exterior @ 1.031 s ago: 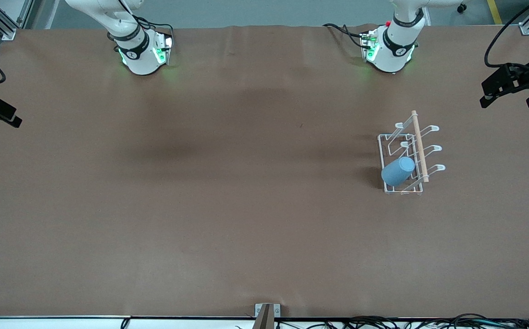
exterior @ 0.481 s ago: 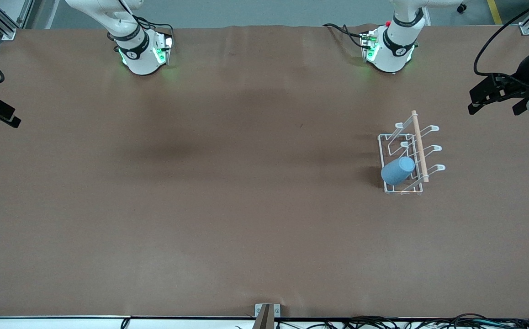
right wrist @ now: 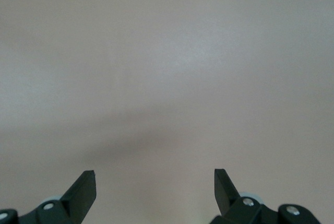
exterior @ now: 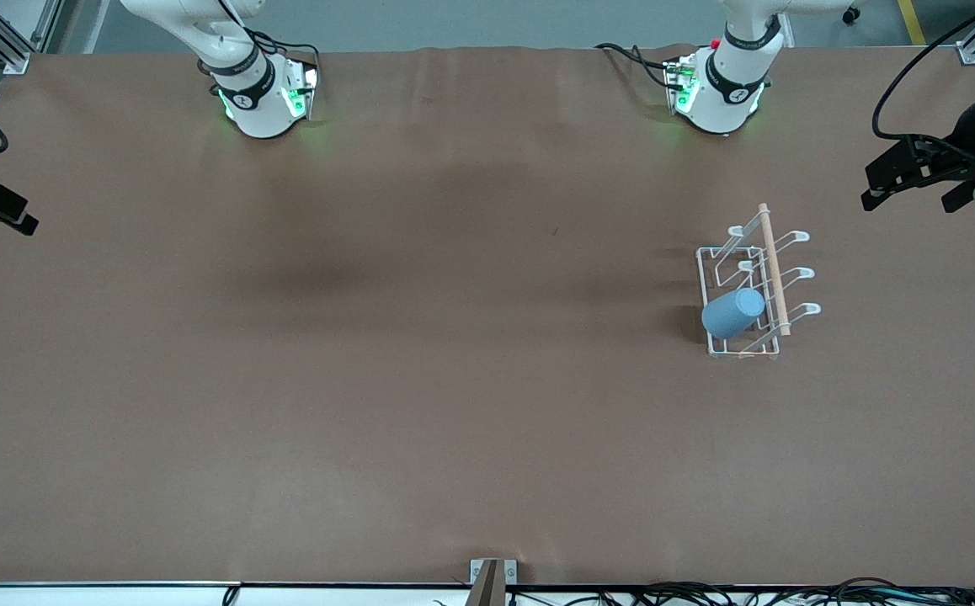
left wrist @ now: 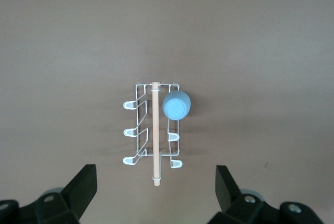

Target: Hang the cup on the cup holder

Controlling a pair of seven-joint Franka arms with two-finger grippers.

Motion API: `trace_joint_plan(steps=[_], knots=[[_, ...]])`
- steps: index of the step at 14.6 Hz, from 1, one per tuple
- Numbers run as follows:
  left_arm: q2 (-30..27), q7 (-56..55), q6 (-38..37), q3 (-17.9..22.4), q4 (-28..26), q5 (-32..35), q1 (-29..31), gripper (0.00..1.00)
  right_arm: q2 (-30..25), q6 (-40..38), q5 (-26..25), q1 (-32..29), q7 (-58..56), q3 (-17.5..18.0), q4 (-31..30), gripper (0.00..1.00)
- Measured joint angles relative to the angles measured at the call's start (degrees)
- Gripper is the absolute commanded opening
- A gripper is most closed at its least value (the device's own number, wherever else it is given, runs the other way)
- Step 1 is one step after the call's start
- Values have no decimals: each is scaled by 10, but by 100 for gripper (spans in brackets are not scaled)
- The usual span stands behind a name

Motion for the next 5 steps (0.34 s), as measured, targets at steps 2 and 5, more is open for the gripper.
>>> trace_joint_plan(steps=[2,5], knots=[[0,0,0,1,0,0,0,100,0,0,0,0,0,0,0,100],[0,1,1,2,0,0,0,100,0,0,0,0,0,0,0,100]])
